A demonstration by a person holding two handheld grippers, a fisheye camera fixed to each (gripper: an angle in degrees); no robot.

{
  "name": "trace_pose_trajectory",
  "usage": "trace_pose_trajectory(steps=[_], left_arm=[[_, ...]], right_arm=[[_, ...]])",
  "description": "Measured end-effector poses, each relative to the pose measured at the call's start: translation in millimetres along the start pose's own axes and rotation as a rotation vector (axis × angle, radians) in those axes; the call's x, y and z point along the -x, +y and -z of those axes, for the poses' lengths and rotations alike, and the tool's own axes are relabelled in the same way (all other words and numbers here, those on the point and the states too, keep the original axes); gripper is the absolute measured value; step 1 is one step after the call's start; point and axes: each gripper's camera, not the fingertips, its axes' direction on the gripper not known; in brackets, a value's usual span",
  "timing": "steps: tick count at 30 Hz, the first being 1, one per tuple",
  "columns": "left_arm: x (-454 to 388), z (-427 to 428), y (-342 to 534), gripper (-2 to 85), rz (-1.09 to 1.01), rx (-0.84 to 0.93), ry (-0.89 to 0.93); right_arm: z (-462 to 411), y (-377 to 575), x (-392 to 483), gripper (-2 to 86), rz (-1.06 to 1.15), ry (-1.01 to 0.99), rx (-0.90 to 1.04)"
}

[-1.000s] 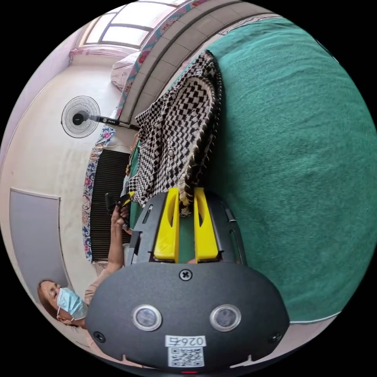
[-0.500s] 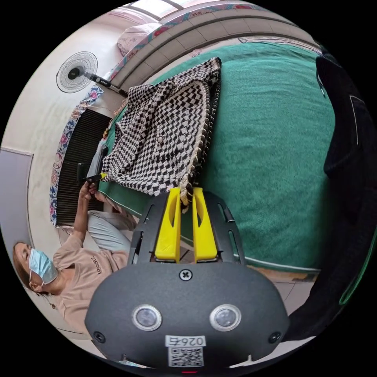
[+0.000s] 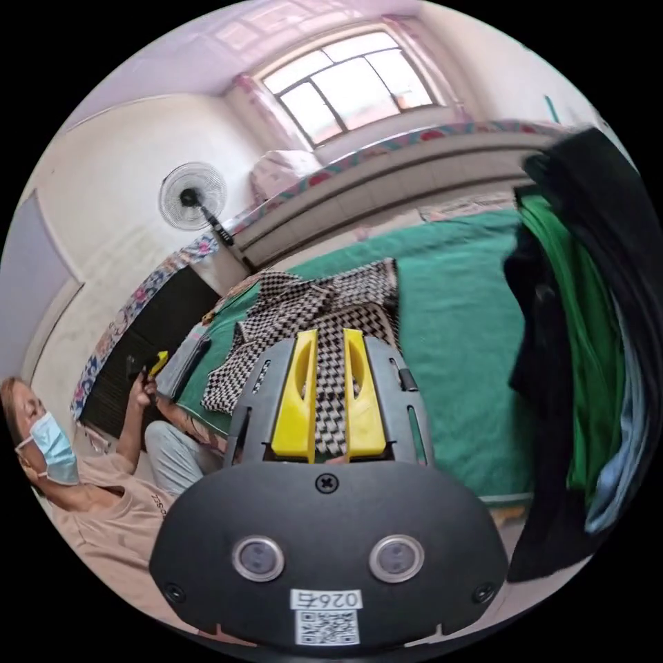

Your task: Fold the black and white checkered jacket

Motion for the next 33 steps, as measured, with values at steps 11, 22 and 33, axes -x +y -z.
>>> trace_pose_trajectory(steps=[11, 22, 33], left_arm=[[50, -260, -177, 12.2, -0.054, 0.259, -0.428], [65, -388, -219, 4.6, -0.239, 0.459, -0.610], [-45, -295, -230, -0.3, -0.527, -0.129, -0.179]], right_arm=[[-247, -150, 108, 3.8, 0.342, 0.012, 0.171], [-582, -262, 100, 0.4, 0.198, -0.156, 0.537], [-505, -231, 50, 6.1, 0.376, -0.274, 0.302]])
